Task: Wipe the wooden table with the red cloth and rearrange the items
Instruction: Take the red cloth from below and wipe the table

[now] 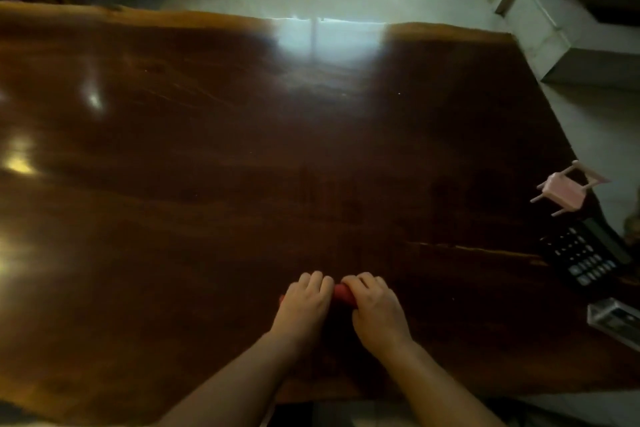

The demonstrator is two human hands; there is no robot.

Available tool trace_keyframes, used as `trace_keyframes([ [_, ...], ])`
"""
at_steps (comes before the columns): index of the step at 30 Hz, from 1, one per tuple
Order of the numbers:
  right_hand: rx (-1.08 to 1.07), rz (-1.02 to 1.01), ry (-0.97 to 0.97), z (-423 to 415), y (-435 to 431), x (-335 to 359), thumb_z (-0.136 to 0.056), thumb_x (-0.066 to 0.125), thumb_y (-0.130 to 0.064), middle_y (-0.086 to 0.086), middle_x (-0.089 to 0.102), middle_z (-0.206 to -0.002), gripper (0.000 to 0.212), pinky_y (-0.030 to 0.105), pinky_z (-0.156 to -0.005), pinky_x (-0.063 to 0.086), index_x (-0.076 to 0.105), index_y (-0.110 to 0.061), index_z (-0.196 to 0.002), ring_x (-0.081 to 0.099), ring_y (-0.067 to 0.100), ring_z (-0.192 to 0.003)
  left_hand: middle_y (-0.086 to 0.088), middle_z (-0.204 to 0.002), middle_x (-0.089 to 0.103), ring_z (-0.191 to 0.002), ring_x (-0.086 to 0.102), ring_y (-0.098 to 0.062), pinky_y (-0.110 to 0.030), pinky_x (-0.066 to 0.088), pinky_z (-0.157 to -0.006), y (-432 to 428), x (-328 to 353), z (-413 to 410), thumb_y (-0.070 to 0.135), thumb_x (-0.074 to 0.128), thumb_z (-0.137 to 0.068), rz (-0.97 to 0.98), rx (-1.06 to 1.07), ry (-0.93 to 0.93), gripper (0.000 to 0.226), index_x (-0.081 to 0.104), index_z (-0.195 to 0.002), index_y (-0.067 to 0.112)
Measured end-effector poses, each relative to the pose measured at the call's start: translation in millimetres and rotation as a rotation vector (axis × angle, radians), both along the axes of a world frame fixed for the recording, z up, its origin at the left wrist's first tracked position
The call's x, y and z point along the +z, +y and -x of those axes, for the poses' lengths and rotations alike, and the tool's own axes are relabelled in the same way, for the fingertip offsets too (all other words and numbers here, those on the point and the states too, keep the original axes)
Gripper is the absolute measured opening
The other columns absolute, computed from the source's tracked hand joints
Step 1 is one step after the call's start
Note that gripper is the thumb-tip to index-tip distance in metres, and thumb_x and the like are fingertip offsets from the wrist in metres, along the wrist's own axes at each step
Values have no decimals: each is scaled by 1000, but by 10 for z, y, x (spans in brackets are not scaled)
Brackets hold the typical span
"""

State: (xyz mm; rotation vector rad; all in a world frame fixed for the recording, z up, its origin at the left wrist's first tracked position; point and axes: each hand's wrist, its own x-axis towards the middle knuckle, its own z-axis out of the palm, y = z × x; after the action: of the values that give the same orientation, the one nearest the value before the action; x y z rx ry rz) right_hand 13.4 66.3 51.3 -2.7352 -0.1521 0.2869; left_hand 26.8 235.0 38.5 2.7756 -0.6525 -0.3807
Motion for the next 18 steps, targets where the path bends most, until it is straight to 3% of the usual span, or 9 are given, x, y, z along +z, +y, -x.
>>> trace_keyframes([
  [12,-124,120,-143,-2162,-598,-51,-82,52,-2,0,56,-120,50,42,-88,48,55,-26,-127,51,23,-107,-12,-108,54,-91,51,-31,-40,43,-69,-676,-157,-2216,15,65,-78,156,-36,-214,51,44,-125,11],
  [16,-177,150,-247,-2557,-879,45,-80,57,0,4,55,-117,47,42,-87,49,55,-24,-120,52,24,-103,-7,-95,55,-76,48,-20,-35,33,-64,-1046,-142,-2684,15,60,-74,281,19,-276,38,41,-106,16],
  [18,-191,145,-264,-2680,-1008,62,-81,59,0,3,54,-120,46,40,-88,48,54,-24,-120,52,25,-106,-5,-93,56,-74,43,-15,-34,35,-64,-1184,-146,-2837,18,62,-75,319,19,-292,39,40,-107,17],
])
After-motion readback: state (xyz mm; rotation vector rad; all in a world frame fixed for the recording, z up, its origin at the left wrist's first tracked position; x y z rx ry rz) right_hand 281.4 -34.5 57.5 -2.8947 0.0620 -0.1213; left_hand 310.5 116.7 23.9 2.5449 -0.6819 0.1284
